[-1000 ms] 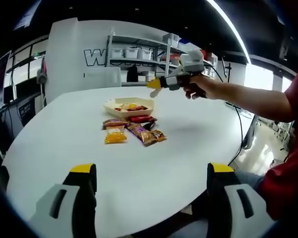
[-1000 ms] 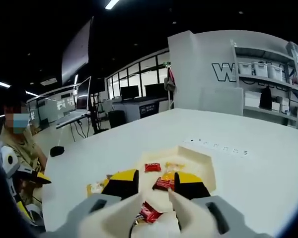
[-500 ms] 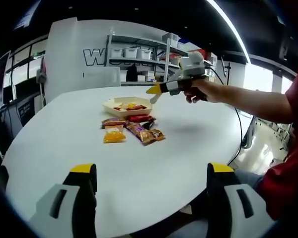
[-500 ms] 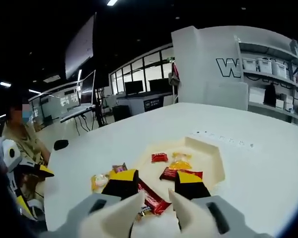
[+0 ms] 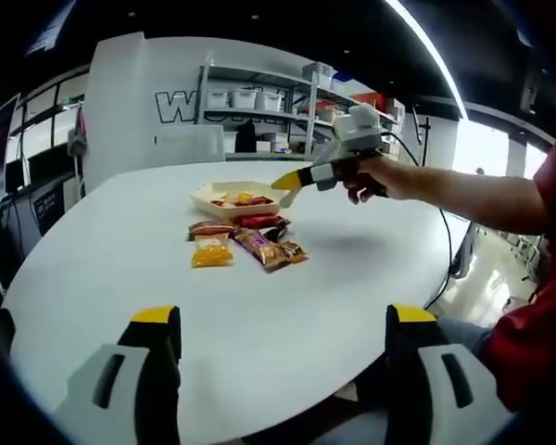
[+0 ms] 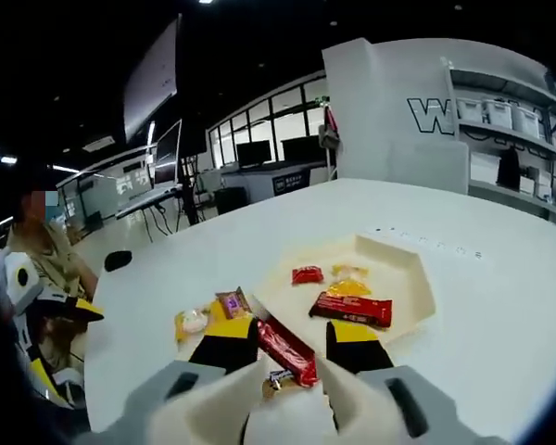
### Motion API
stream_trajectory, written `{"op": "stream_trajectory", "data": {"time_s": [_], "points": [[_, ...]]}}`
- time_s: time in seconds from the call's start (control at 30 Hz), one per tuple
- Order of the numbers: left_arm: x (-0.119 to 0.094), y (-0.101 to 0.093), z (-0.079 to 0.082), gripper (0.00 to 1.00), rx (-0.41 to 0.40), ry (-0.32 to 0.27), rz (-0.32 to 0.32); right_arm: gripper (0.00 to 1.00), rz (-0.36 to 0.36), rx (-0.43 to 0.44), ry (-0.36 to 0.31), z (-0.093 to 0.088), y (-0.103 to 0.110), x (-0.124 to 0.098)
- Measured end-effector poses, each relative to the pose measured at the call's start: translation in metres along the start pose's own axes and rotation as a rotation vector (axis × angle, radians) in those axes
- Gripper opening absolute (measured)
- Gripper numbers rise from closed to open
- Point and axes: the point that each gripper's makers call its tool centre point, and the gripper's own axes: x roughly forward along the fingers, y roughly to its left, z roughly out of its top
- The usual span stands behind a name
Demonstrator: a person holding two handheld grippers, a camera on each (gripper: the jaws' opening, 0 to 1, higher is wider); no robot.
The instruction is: Place the target food into the container with the food tongs after gripping and lifting it, then release it inside without dropping or visibly crushing the food.
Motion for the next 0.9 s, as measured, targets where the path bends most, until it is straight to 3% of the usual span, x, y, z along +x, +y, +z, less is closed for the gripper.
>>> {"op": "stream_trajectory", "data": {"time_s": [0.63,0.9], "points": [[-0.001,0.001,0.0,0.89,-0.003,0.0,0.004,0.25,0.02,0.013,0.055,-0.023,0.006,0.004],[0.003,-0.002,0.001,0.89,0.006,0.005,-0.007,0.24,-0.046,0.052,0.076,-0.035,-0.026,-0.011]]}}
